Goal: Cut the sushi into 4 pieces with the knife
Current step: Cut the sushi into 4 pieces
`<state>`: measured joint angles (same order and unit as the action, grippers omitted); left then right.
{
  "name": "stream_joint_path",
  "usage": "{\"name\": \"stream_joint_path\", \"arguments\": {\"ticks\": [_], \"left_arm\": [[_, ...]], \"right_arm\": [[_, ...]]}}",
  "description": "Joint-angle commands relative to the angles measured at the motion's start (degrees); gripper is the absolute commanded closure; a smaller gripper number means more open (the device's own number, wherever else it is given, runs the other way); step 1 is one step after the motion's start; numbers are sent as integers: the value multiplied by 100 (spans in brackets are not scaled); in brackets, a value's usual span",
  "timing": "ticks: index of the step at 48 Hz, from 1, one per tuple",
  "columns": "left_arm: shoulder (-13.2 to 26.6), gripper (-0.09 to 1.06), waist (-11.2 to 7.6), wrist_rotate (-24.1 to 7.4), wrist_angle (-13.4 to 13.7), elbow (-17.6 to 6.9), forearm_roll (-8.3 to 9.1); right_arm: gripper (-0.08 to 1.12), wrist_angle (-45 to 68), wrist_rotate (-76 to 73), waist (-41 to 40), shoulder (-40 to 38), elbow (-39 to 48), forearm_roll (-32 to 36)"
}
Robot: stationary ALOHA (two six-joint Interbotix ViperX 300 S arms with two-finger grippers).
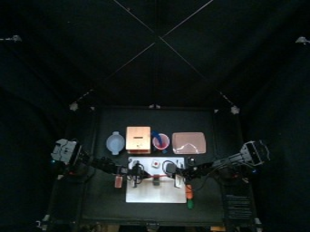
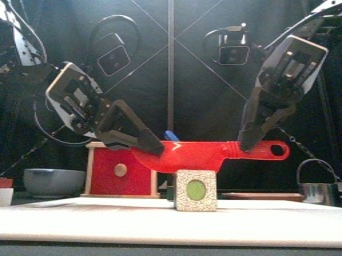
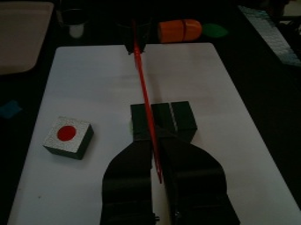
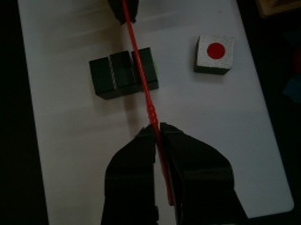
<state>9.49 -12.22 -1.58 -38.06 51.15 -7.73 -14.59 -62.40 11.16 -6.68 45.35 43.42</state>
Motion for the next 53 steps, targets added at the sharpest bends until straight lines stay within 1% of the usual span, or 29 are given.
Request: {"name": "stream_joint_path", "arguments": {"ticks": [1,6,12,19,25,30,36,39,43,46,50,53], "left_arm": [[26,61,-193,-9,9,-132,26],[114,61,-176,-9,0,-132,-18],[264,61,-229,-9,0,-141,-114],[404,61,-264,-9,9,-158,-167],[422,61,-272,-9,9,-141,-211],[501,61,-272,-18,18,-132,-255],[598,61,-220,-53,88,-158,-369],[633,61,-193,-62,97,-158,-387],[659,61,-97,-70,105,-141,-378],[633,61,44,-79,105,-141,-325],[598,61,202,-79,105,-123,-211],[536,61,281,-79,105,-114,-123]], "right_arm": [[89,0,-88,-62,53,-114,9],[89,0,-88,-62,132,-141,9],[89,35,-88,-44,237,-158,0],[89,97,-70,-35,325,-185,-105],[89,105,-26,-35,343,-202,-158],[89,105,-18,-35,396,-211,-158],[89,105,-9,-62,492,-220,-158],[89,105,0,-79,545,-211,-141],[89,70,0,-88,589,-202,-141],[89,53,9,-105,580,-185,-105],[89,9,18,-202,519,-176,-53],[89,-9,9,-264,457,-167,9]]}}
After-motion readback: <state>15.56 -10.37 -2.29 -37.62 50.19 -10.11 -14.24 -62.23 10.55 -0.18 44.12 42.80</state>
